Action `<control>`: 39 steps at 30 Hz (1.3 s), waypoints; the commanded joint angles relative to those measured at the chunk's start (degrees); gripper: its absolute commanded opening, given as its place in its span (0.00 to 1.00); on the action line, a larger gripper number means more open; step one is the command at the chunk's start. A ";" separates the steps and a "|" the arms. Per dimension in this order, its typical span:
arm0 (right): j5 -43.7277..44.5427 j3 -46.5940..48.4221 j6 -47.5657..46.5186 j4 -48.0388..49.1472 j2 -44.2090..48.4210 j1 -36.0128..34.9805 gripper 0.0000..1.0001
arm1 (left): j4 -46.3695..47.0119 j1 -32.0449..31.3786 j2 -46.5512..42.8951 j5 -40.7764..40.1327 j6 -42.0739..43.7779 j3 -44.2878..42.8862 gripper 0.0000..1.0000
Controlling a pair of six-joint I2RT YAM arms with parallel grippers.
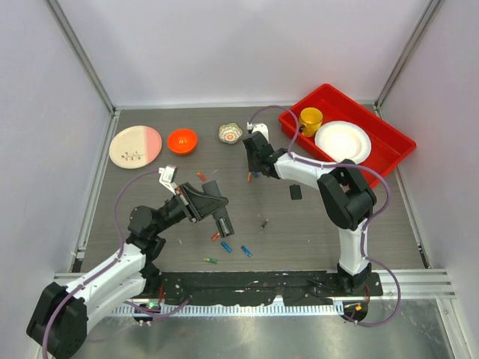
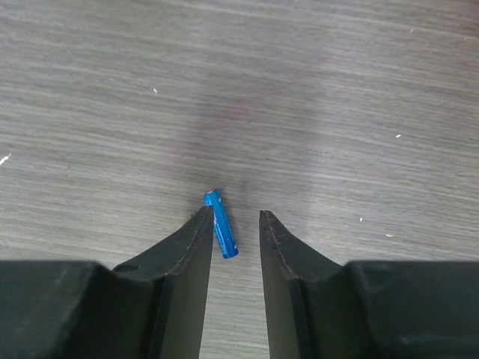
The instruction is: Load the batteries into the remote control
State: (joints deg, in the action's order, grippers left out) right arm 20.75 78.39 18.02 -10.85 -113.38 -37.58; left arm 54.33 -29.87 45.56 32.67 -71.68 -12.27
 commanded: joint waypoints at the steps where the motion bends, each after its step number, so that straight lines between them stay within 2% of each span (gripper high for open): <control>1: -1.42 1.16 -0.62 -0.40 1.05 -1.43 0.38 | -0.45 0.25 -1.18 0.91 1.37 -0.21 0.00; 5: -0.98 -0.34 0.78 -0.22 2.20 -3.63 0.50 | -0.01 0.25 -0.65 0.91 1.28 -0.12 0.00; 7: -0.63 -0.34 2.01 -0.31 2.12 -4.51 0.51 | 0.17 0.16 -0.12 0.82 1.28 -0.12 0.00; 10: 0.59 1.84 3.85 -2.32 0.10 -5.74 0.50 | 0.87 0.25 0.67 0.73 1.02 -0.12 0.00; 14: 3.94 3.96 6.41 -5.40 -2.01 -6.27 0.44 | 1.22 0.16 0.67 0.56 0.66 0.05 0.00; 20: 7.01 6.33 7.99 -8.92 -4.04 -6.27 0.43 | 0.25 0.16 -0.12 -0.32 0.75 0.67 0.00; 31: 5.27 8.45 7.82 -9.28 -7.55 -6.19 0.42 | 0.61 0.25 -0.12 -0.23 0.75 0.93 0.00; 39: 5.53 7.93 7.20 -11.03 -7.91 -6.10 0.18 | 0.69 0.25 -0.21 -0.23 0.75 1.11 0.00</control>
State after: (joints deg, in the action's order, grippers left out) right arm 25.54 85.62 25.39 -20.71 -121.14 -43.70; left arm 52.86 -29.87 46.33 32.58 -71.46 -11.40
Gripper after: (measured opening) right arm 0.215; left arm 0.214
